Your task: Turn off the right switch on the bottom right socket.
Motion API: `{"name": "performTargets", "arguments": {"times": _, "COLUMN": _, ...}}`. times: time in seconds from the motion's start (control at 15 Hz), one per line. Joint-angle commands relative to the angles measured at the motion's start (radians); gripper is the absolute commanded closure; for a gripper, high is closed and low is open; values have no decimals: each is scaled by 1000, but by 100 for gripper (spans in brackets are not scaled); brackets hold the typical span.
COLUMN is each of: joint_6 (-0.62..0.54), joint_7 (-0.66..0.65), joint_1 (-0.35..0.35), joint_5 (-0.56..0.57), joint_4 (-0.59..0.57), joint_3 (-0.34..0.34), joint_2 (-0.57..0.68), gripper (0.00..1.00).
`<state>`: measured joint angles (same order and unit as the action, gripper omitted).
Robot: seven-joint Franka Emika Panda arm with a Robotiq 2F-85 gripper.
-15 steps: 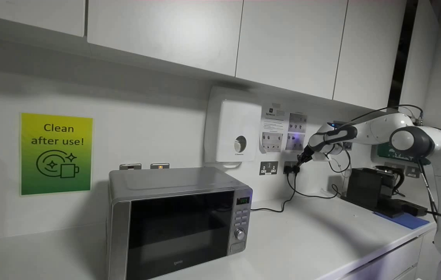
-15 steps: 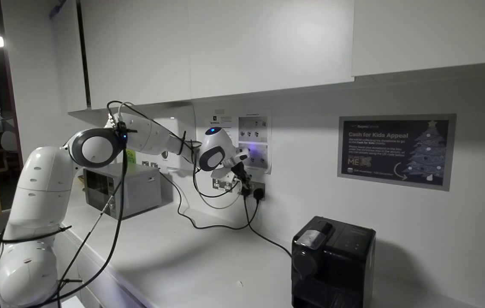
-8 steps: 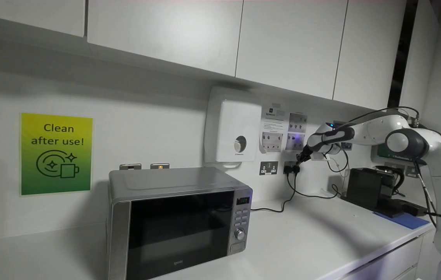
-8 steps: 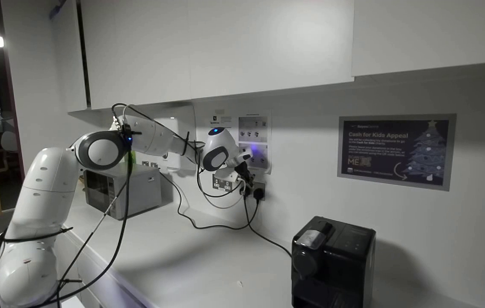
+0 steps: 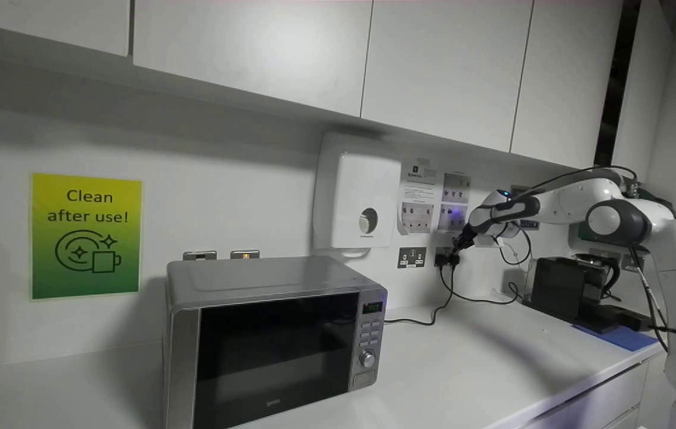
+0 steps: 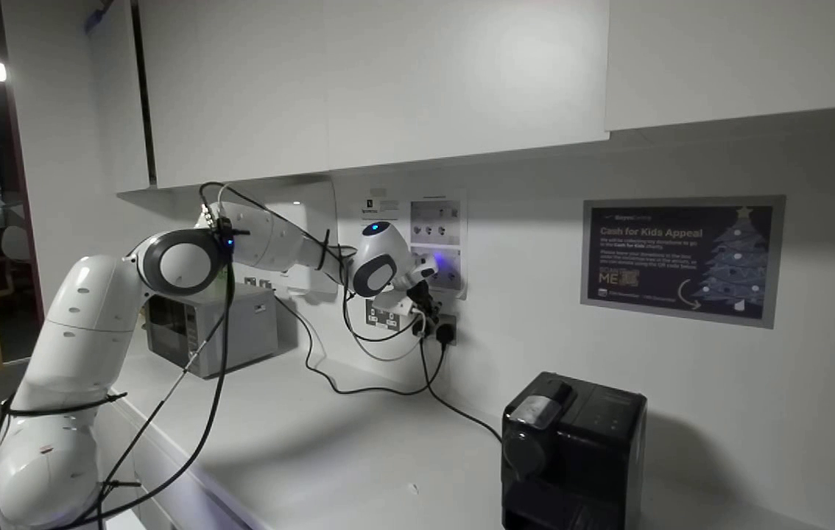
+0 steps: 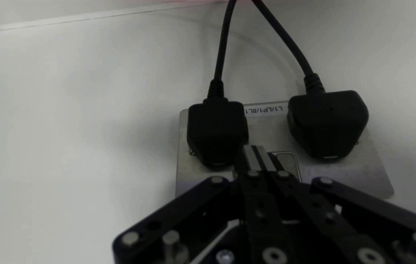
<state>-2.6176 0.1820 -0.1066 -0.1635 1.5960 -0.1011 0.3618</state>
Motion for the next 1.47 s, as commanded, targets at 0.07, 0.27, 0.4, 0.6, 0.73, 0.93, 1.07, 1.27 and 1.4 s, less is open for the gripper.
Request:
{"name": "performTargets", "arguments": {"times": 0.07, "joint_6": -20, "joint_7": -34, "joint_1": -20, "joint_5": 17, "joint_4": -38, "joint_3": 22, "joint_2": 24, "gripper": 100}}
{"name": "performTargets", "arguments": {"times": 0.27, "joint_6": -23, "joint_7": -42, "joint_1": -19, "joint_5": 14, "joint_4": -43, "joint_3": 25, "joint_2": 28, "gripper": 100}}
{"name": "performTargets", "arguments": {"times": 0.4, "joint_6": -27, "joint_7": -47, "joint_1": -19, "joint_5": 13, "joint_4": -53, "joint_3": 27, "joint_2": 35, "gripper": 100}}
{"name": "performTargets", "arguments": {"times": 0.6, "joint_6": -29, "joint_7": -54, "joint_1": -18, "joint_5": 14, "joint_4": -76, "joint_3": 28, "joint_2": 51, "gripper": 100}}
{"name": "performTargets", "arguments": {"times": 0.73, "joint_6": -27, "joint_7": -54, "joint_1": -19, "joint_5": 13, "joint_4": -84, "joint_3": 30, "joint_2": 59, "gripper": 100}}
{"name": "performTargets", "arguments": {"times": 0.93, "joint_6": -29, "joint_7": -54, "joint_1": -19, "joint_5": 13, "joint_4": -87, "joint_3": 31, "joint_2": 64, "gripper": 100}}
{"name": "performTargets", "arguments": {"times": 1.07, "joint_6": -28, "joint_7": -54, "joint_1": -20, "joint_5": 8, "joint_4": -91, "joint_3": 33, "joint_2": 66, "gripper": 100}}
{"name": "performTargets", "arguments": {"times": 1.27, "joint_6": -28, "joint_7": -54, "joint_1": -21, "joint_5": 3, "joint_4": -98, "joint_3": 37, "joint_2": 68, "gripper": 100}}
{"name": "performTargets", "arguments": {"times": 1.4, "joint_6": -29, "joint_7": -52, "joint_1": -22, "joint_5": -1, "joint_4": -101, "joint_3": 40, "joint_2": 68, "gripper": 100}}
